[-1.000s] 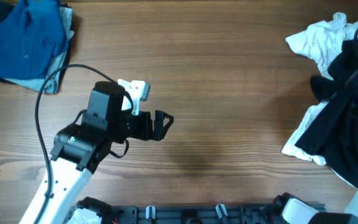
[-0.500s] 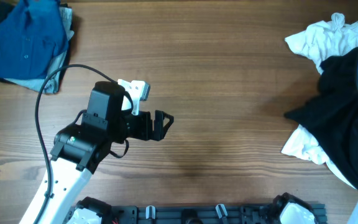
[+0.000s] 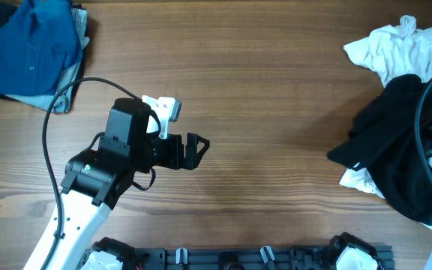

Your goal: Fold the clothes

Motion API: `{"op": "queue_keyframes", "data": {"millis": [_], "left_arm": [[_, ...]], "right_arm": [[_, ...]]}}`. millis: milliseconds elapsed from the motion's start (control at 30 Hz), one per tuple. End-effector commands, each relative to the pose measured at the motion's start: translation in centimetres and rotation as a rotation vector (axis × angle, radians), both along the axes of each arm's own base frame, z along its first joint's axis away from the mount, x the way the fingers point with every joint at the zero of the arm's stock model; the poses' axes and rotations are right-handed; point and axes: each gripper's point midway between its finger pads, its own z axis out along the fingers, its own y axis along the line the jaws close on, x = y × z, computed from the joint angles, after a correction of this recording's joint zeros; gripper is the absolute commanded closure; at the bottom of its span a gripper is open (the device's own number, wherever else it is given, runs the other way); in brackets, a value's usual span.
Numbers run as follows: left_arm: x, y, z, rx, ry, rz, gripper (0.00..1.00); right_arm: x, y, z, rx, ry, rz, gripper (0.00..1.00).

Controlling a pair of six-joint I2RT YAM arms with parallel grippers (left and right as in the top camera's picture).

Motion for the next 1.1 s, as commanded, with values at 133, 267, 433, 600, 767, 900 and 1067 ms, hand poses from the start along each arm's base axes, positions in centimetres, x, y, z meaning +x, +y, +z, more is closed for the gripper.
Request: {"op": "queue_keyframes", "data": {"millis": [133,267,433,600,767,900,1067], "left_arm": [[0.1,-0.2,0.4,-0.007,-0.006,0.003,0.00],[0.1,-0.2,0.4,-0.007,-0.006,0.003,0.00],[0.2,-0.2,0.4,-0.008,-0.009,0.003,0.00],[0.3,-0.2,0.6,-0.011,-0.016,0.003,0.00],[0.2,-0.2,0.5,-0.009,-0.011,0.003,0.00],[0.2,-0.2,0.4,-0.008,-0.009,0.003,0.00],[0.2,-0.2,0.4,-0.008,-0.009,0.003,0.00]], "right_arm": [[0.5,0.8,0.7,-0.043,-0.029,0.075,0.95],[1.1,0.4,1.3,-0.049,-0.058,0.068,0.96],[2.2,-0.1,0.3,-0.044,-0.026,0.083,0.95],[4.6,1.8,-1.9,-0.019,0.043,0.178,0.95],[7.0,6.3,-4.3,-0.067,0.133,0.288,0.95],[8.1,12.5,-6.2,-0.130,0.197,0.418,0.95],[8.1,19.4,-8.1,-0.144,0.239,0.587,0.95]]}}
